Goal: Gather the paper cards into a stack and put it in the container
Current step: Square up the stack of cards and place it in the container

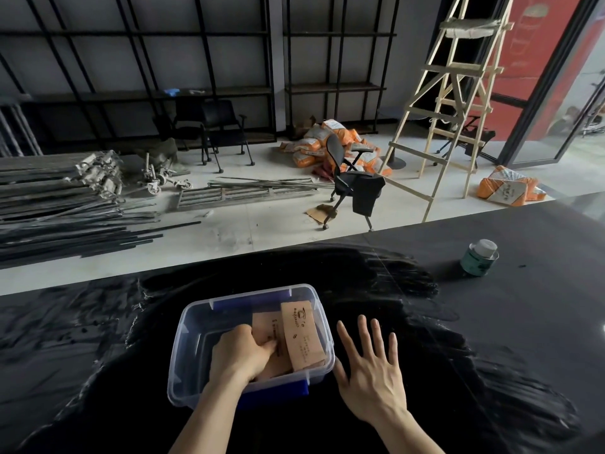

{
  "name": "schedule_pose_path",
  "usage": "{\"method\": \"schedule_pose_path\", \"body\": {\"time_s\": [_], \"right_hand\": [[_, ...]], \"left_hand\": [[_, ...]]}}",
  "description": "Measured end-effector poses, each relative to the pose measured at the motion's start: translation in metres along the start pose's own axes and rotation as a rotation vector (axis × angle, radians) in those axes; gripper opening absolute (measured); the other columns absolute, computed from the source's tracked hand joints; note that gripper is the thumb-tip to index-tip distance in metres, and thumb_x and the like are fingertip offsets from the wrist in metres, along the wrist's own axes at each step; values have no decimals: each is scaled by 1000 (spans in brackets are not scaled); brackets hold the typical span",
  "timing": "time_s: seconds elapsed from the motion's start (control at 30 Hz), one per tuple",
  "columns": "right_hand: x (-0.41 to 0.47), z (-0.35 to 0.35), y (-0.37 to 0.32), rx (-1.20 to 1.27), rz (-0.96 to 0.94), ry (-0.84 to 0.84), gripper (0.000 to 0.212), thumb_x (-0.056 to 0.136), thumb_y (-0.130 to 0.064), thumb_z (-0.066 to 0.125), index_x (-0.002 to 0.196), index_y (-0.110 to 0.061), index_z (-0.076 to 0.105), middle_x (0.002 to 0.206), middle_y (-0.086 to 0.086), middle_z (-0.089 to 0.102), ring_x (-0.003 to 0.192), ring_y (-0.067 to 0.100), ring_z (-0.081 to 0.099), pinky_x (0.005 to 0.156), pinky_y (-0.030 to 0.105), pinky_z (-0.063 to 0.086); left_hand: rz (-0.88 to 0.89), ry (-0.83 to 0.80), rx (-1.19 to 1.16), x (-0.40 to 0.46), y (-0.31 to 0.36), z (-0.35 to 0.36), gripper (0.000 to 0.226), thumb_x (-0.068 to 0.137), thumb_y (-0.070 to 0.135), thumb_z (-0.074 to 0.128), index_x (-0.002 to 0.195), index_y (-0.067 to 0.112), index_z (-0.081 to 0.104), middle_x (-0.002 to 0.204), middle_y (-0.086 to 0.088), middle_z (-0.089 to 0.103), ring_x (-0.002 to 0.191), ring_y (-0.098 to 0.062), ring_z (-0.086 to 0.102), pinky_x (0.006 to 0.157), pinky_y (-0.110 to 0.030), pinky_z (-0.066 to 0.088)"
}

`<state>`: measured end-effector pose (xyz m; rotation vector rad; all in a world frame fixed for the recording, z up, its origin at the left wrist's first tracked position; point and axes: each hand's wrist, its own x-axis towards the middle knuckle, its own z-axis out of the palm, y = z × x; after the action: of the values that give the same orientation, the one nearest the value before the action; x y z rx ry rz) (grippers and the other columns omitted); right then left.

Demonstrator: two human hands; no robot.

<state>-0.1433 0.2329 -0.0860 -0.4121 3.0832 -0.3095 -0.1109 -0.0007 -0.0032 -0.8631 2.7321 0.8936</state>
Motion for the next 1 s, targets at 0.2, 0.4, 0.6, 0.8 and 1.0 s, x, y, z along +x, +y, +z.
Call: {"method": "schedule_pose_path", "body": {"time_s": [0.2, 0.4, 0.6, 0.8, 1.0], "right_hand": [[0, 0, 0, 1, -4, 26, 82, 90, -76, -4, 161, -40, 16, 172, 9, 11, 159, 31, 1, 123, 55, -5], [-1, -2, 0, 19, -13, 34, 85, 87, -78, -9, 161, -41, 11, 172, 7, 3, 159, 30, -6, 122, 54, -9], [0, -1, 0, -1, -8, 26, 80, 92, -76, -1, 161, -39, 18, 171, 9, 11, 158, 32, 2, 123, 55, -5], [0, 0, 0, -18, -4, -2, 78, 94, -75, 3, 160, -39, 21, 170, 10, 16, 158, 33, 7, 123, 56, -2], [1, 2, 1, -32, 2, -16, 76, 95, -75, 5, 159, -39, 24, 169, 10, 20, 157, 33, 11, 122, 55, -1]], "left_hand": [[2, -4, 10, -1, -1, -2, 40, 87, 53, 68, 113, 24, 72, 106, 4, 78, 97, -21, 73, 83, -36, 60], [8, -7, 21, -1, -4, -3, 41, 87, 53, 69, 117, 24, 72, 109, 4, 78, 100, -21, 74, 84, -36, 60], [14, -21, 46, 0, -3, -4, 44, 88, 54, 67, 120, 24, 70, 112, 6, 77, 102, -19, 73, 84, -34, 59], [12, -16, 73, 0, -2, -4, 44, 88, 54, 67, 118, 23, 72, 110, 5, 78, 100, -19, 73, 80, -31, 57], [32, -34, 128, 3, 2, -10, 52, 93, 58, 59, 121, 16, 71, 111, -1, 77, 96, -20, 73, 73, -27, 54]]}}
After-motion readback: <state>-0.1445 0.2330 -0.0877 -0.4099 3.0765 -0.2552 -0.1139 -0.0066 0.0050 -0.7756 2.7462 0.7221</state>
